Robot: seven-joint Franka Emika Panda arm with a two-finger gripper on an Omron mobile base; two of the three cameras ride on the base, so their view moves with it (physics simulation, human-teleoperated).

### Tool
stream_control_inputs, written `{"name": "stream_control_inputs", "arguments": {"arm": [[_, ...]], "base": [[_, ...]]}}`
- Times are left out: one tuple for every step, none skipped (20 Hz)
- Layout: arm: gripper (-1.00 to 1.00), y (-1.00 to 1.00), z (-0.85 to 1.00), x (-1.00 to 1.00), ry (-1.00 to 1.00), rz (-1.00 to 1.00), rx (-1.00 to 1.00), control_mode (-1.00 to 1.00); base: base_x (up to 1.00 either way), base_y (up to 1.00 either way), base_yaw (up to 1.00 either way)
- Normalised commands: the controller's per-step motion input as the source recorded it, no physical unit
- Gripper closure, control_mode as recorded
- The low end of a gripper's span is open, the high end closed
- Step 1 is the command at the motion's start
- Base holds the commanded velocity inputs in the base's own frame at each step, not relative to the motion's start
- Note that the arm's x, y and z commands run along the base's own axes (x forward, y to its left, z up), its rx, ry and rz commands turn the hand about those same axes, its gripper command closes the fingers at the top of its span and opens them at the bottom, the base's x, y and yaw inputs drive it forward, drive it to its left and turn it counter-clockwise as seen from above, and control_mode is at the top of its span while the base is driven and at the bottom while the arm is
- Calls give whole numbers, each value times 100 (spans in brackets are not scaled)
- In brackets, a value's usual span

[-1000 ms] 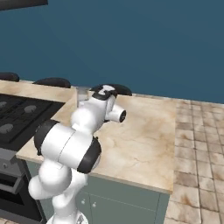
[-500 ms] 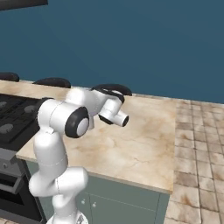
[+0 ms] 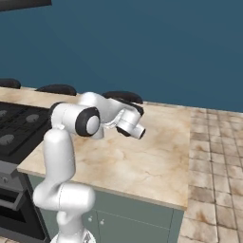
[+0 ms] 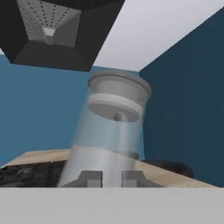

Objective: Place the pitcher and cup on the dining counter for serving.

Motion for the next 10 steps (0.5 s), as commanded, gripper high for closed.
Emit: {"name": "stream_control_inputs", "arguments": {"arm": [[100, 4, -33, 0, -9, 11, -3, -100], [100, 0, -28, 0, -6, 13, -2, -100], [100, 0, -21, -4, -5, 13, -3, -100], [-100, 0, -8, -15, -3, 13, -1, -100], [-100, 0, 0, -19, -3, 13, 0, -100], [-100, 0, 0, -20, -1, 13, 0, -100], [-100, 0, 0, -9, 0, 12, 0, -100], [-100, 0, 0, -2, 0, 8, 0, -100], [-100, 0, 0, 0, 0, 1, 0, -100], [-100, 0, 0, 0, 0, 0, 0, -100]], "base": [[0, 0, 0], [0, 0, 0], [0, 0, 0], [0, 0, 0], [0, 0, 0], [0, 0, 0], [0, 0, 0], [0, 0, 0], [0, 0, 0], [0, 0, 0]]}}
